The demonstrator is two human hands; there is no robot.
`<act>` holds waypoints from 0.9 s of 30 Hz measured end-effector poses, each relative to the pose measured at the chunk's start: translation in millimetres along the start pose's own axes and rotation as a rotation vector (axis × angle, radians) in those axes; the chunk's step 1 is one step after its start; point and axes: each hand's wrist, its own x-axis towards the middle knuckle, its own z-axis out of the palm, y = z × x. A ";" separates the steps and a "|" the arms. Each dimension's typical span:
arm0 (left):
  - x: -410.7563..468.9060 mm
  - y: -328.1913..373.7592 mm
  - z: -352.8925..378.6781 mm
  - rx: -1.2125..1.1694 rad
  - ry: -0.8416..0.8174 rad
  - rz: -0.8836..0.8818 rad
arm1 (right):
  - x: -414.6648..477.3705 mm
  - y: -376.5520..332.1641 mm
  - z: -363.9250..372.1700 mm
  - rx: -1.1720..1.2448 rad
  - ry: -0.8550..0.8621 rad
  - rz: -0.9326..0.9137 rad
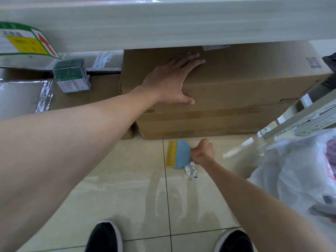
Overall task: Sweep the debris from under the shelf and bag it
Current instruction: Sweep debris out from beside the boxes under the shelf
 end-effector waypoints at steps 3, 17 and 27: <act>-0.4 1.7 -0.5 0.014 -0.001 0.002 | 3.9 15.6 0.4 0.010 0.031 0.051; -3.4 8.3 -5.4 -0.004 -0.034 -0.047 | -3.5 63.9 -25.7 0.056 0.184 0.163; -3.5 12.6 -8.6 -0.003 -0.030 -0.050 | 6.7 90.5 -59.0 0.051 0.092 -0.050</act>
